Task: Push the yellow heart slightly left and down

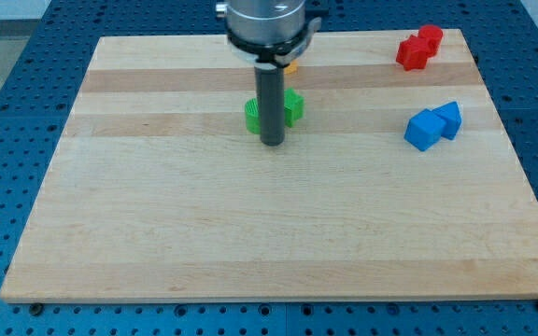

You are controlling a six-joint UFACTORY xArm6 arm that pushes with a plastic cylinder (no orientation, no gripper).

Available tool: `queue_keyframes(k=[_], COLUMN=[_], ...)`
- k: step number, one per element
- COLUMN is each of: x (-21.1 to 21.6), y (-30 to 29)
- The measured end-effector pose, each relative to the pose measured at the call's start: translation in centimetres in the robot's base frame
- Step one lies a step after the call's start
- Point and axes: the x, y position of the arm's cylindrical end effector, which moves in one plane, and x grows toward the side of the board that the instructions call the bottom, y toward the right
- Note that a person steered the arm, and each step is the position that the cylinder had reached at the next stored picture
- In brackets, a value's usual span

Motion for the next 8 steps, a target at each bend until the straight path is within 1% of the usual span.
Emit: queue_keyframes(k=[1, 2, 3, 4, 5, 7, 8], x=[-0.4, -0.7, -2.0, -2.4, -3.8, -7.3, -9.3], y=[-1.6, -4.8, -4.2, -1.1, -0.8, -2.2, -5.0])
